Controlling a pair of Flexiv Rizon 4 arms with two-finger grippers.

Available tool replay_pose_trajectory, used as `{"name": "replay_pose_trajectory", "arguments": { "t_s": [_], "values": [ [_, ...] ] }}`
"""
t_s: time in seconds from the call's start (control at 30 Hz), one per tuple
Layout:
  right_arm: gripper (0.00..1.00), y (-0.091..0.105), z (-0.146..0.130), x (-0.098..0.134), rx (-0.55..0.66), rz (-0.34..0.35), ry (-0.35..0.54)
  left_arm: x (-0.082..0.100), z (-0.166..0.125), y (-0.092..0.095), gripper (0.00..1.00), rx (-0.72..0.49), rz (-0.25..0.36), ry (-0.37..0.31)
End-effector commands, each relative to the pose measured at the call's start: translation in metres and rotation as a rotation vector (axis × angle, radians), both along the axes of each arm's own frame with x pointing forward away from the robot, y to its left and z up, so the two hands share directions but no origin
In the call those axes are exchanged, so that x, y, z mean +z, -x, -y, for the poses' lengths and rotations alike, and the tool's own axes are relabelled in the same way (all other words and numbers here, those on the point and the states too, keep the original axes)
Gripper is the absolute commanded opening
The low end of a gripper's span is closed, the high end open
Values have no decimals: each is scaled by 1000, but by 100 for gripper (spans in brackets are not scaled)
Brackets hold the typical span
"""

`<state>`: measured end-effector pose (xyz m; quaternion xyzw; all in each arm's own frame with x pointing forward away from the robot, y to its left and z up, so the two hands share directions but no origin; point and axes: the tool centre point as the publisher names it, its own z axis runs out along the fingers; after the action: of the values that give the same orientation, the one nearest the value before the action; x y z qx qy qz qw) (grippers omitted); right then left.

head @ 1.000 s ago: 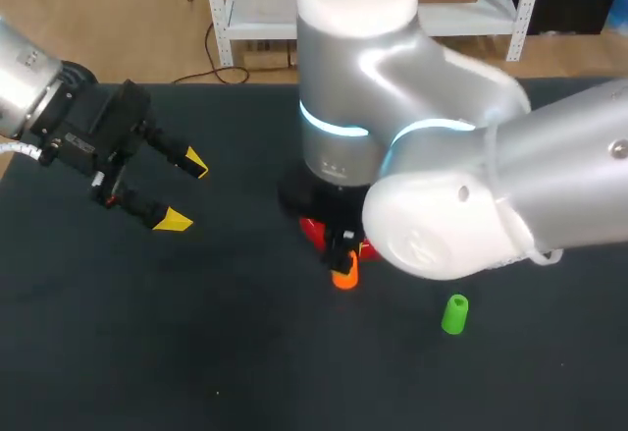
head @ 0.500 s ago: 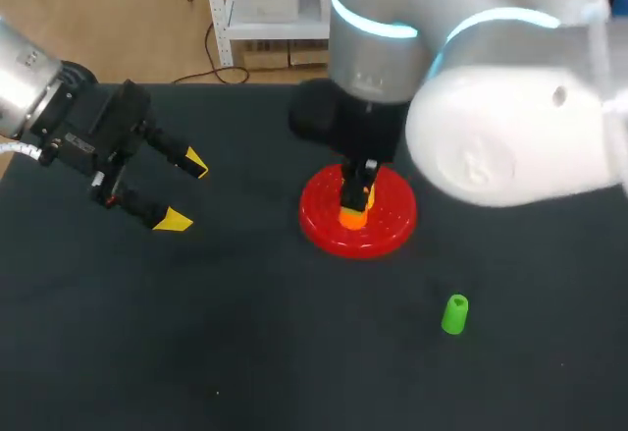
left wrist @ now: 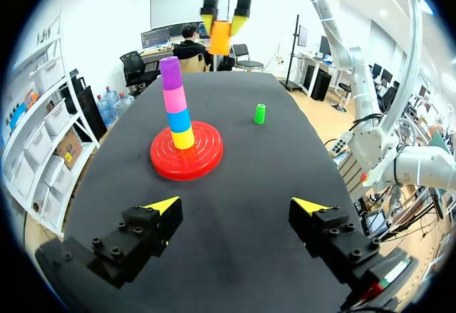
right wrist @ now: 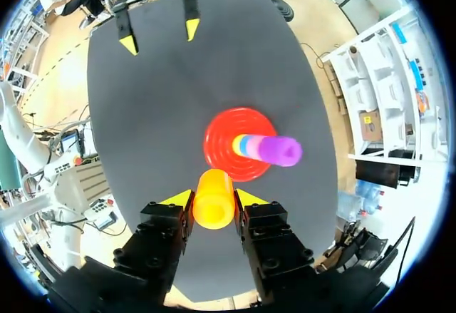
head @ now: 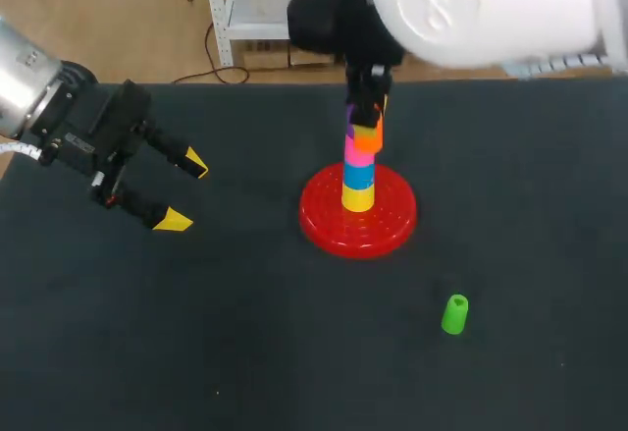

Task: Pick up and stack the cylinders on the red base in this order: pink,purple,orange,green

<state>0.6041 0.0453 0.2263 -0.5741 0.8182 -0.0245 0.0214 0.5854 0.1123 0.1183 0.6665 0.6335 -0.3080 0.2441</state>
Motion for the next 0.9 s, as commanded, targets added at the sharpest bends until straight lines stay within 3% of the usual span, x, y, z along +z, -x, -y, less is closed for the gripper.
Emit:
{"name": "replay_pose_trajectory", "arguments": {
  "t_s": [0.03, 0.47, 0.9],
  "values": [
    [0, -22, -3, 5, -4, -38, 25, -1, -1, 1, 100, 0, 5, 5],
    [0, -65, 2, 7, -8, -41, 8, -1, -1, 1, 100, 0, 5, 5],
    [0, -79, 1, -1, 16, -107, -21, -1, -1, 1, 100, 0, 5, 5]
  ]
}}
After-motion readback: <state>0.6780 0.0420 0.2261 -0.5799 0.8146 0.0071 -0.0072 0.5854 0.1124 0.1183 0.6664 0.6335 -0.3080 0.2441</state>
